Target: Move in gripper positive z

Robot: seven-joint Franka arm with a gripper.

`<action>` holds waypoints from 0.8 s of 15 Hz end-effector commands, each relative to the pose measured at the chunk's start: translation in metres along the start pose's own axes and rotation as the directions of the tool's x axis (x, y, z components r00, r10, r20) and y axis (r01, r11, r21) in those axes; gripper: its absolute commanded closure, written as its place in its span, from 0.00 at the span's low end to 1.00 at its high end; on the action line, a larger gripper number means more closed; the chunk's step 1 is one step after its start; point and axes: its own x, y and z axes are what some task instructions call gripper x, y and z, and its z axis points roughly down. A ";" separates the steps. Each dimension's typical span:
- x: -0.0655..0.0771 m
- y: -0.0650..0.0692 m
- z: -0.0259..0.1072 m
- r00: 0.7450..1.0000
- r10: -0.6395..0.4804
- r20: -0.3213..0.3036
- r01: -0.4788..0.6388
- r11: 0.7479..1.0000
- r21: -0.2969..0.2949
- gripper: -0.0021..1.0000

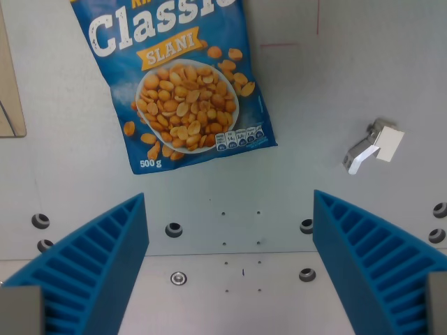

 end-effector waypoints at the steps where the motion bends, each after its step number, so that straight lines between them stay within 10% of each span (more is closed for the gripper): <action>1: 0.000 0.000 0.002 1.000 0.000 -0.007 0.000 1.000 0.000 0.00; 12: 0.000 0.000 0.057 1.000 0.000 -0.007 0.000 1.000 0.000 0.00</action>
